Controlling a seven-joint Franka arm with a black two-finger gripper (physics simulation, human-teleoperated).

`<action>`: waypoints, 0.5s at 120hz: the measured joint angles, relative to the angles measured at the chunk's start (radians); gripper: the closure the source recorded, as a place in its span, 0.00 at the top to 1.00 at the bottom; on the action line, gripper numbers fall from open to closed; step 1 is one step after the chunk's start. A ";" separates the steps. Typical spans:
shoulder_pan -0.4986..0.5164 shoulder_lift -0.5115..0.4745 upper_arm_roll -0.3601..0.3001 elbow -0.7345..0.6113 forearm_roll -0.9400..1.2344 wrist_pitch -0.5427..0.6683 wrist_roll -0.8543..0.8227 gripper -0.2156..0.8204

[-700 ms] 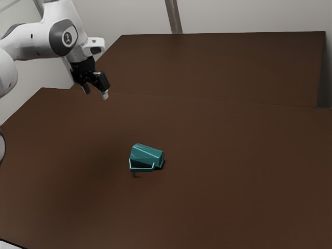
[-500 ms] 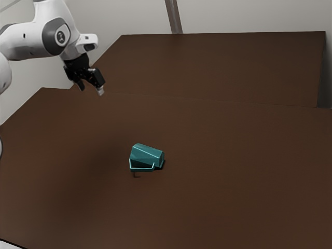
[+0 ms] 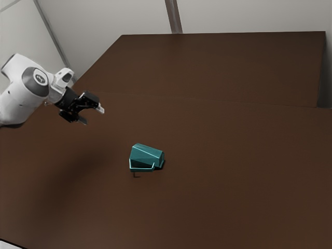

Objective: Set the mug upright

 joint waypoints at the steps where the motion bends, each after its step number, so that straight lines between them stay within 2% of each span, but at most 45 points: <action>1: 0.000 -0.002 0.000 -0.006 -0.011 0.007 0.005 0.79; 22: -0.005 -0.010 0.001 -0.096 -0.140 0.119 0.125 0.79; 60: -0.045 0.017 -0.006 -0.152 -0.179 0.230 0.369 0.79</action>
